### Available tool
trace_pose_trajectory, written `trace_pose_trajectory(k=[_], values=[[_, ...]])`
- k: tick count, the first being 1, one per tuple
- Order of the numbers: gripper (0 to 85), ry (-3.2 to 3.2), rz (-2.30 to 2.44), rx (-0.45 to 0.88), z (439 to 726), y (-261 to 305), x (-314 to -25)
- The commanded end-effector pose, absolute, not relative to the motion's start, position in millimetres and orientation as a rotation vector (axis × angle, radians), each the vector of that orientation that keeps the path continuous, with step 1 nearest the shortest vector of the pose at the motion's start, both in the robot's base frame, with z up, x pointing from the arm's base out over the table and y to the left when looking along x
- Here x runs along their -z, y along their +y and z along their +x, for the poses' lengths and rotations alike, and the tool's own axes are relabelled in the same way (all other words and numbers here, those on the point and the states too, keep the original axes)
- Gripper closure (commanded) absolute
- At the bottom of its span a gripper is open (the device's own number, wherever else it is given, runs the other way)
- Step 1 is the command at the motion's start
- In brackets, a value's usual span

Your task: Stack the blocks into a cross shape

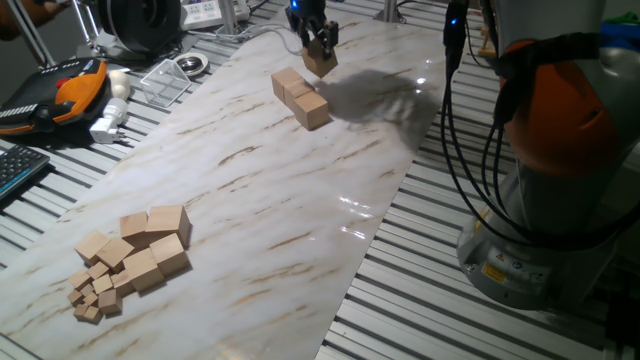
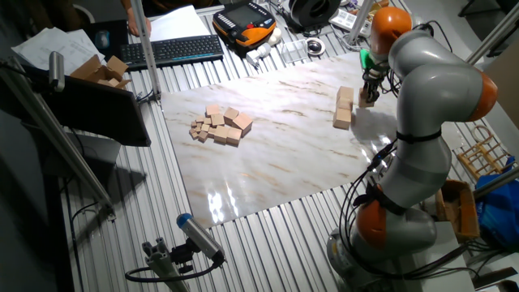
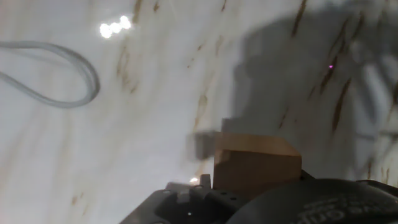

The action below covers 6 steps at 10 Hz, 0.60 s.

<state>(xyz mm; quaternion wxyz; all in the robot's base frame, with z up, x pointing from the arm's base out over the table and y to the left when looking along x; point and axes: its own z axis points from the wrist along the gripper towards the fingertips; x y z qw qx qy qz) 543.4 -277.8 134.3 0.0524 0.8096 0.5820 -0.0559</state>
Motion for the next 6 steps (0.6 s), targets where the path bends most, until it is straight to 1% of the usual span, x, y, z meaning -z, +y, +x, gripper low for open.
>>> trace_pose_trajectory(k=[1, 6], values=[[85.0, 1.756, 2.466, 0.163, 540.1, -277.2, -128.4], [85.0, 1.658, 2.532, 0.130, 531.6, -276.6, -98.6]])
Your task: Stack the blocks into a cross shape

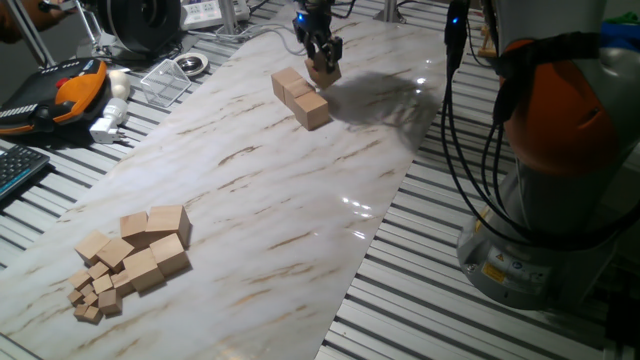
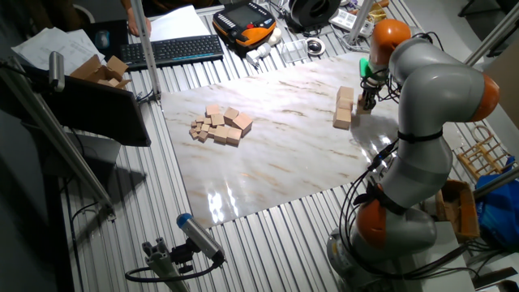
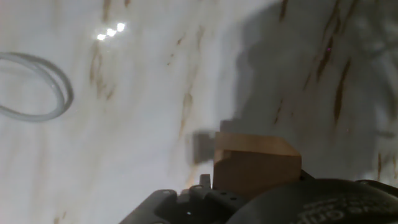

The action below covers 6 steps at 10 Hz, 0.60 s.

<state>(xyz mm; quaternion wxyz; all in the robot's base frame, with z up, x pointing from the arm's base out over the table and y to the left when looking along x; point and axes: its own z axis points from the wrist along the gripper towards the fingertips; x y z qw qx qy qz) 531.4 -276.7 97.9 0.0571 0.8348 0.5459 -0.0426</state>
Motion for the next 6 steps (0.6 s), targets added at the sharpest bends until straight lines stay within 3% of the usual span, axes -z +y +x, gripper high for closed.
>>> trace_pose_trajectory(k=[1, 6], values=[[85.0, 1.640, 2.543, 0.123, 531.0, -276.3, -94.5], [85.0, 1.654, 2.573, 0.107, 532.0, -276.4, -90.0]])
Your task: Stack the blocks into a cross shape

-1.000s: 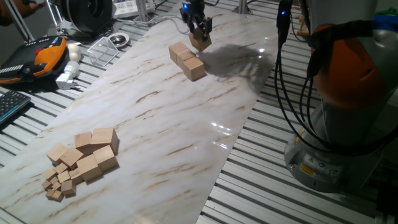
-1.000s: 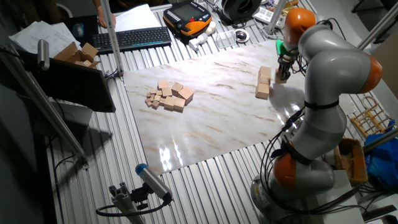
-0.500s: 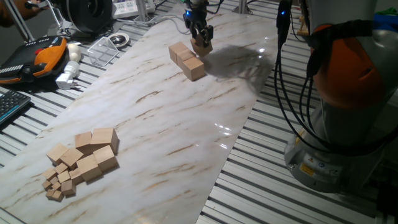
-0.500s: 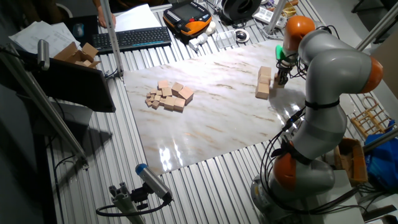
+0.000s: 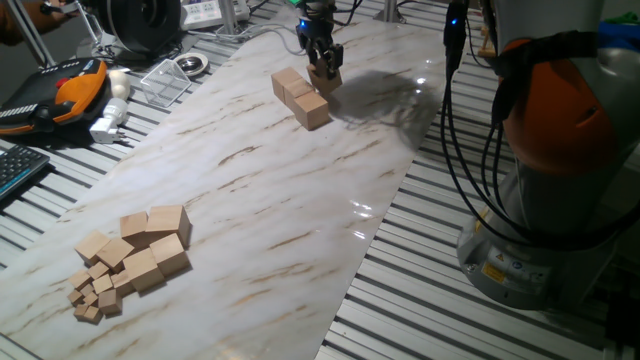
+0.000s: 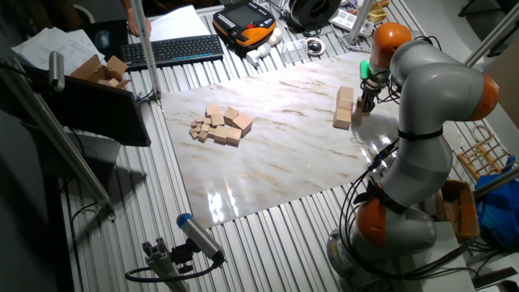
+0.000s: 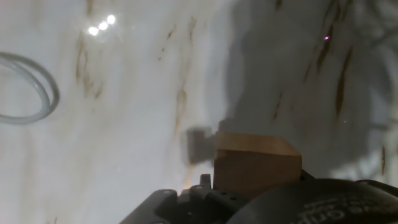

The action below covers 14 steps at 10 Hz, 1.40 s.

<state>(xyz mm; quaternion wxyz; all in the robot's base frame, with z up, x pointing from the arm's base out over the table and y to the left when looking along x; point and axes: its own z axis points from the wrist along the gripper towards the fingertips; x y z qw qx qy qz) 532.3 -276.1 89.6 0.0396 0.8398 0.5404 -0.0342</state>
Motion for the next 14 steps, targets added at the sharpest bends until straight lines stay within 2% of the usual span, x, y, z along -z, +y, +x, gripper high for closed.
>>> trace_pose_trajectory(k=[1, 14], values=[[85.0, 1.659, 2.573, 0.104, 532.5, -275.9, -88.7], [85.0, 1.688, 2.602, 0.050, 536.8, -272.2, -65.9]])
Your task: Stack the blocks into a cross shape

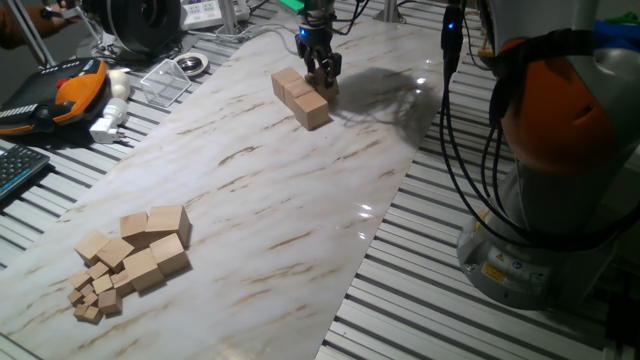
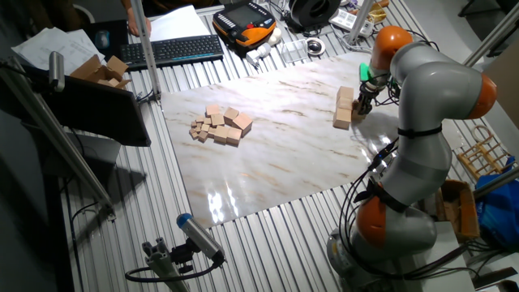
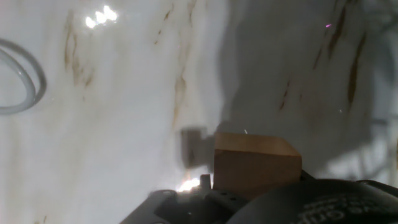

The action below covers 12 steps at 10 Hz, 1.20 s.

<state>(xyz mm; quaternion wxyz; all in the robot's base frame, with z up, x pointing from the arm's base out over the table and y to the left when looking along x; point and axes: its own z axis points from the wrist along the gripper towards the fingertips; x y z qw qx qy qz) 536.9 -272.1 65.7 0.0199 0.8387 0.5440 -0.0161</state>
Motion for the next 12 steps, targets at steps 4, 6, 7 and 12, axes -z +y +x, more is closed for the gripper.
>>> trace_pose_trajectory(k=[4, 6, 7, 12], values=[[85.0, 1.671, 2.602, 0.053, 537.0, -271.9, -64.4], [68.0, 1.653, 2.608, 0.037, 537.2, -271.9, -63.5], [68.0, 1.648, 2.610, 0.030, 537.1, -272.0, -63.0], [51.0, 1.626, 2.609, 0.022, 537.2, -271.9, -62.6]])
